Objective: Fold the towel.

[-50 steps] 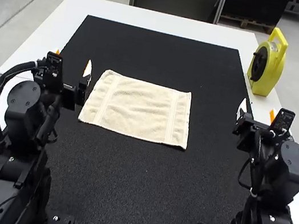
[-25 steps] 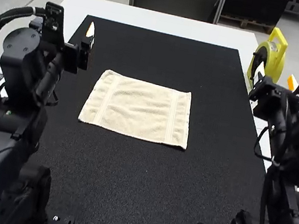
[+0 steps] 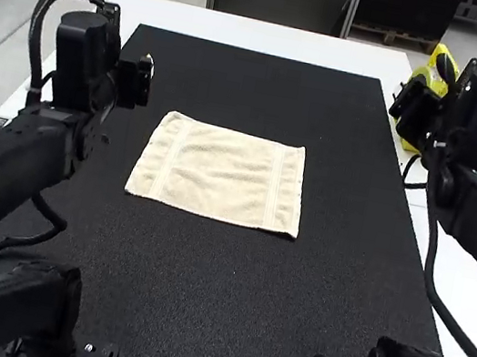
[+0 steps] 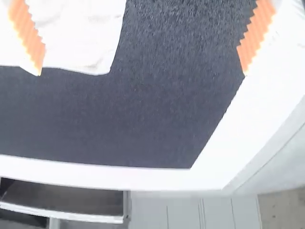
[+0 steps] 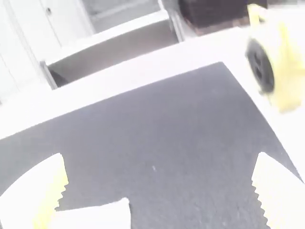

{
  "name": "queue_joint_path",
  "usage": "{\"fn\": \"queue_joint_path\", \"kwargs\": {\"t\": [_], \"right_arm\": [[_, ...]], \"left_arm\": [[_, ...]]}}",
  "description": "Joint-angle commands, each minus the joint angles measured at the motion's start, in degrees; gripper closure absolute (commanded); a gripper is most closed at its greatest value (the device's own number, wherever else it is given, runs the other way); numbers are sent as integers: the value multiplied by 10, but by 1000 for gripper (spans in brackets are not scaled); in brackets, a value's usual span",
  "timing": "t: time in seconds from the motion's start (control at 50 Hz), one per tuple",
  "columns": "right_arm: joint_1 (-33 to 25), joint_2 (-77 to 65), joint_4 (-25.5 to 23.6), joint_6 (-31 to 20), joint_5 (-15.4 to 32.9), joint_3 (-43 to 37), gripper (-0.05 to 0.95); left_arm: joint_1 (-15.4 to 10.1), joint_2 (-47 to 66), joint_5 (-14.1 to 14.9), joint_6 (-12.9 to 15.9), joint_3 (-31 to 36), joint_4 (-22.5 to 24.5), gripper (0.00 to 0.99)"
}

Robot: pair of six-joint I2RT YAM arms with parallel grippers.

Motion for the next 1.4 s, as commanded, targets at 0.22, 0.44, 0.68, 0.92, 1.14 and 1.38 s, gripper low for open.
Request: {"fn": "queue_joint_path", "kwargs": {"t": [0.22,0.44,0.68,0.92,1.14,1.38], "right_arm": [[-26,59,62,55,41,-27,-7],[-23,78,123,-67,4,-52,-8],[-22,192,120,-54,-64,-56,-8],[-6,214,138,-57,-118,-55,-7],[3,261,165,-72,-135,-52,-2],[15,325,188,-81,-150,-26,-2]], "left_arm": [[38,36,-11,-37,13,-5,46],[50,79,-34,4,-30,80,72],[51,176,-18,37,-40,145,69],[51,208,69,92,-36,188,79],[52,279,79,103,-25,255,97],[52,334,118,101,9,272,93]]}}
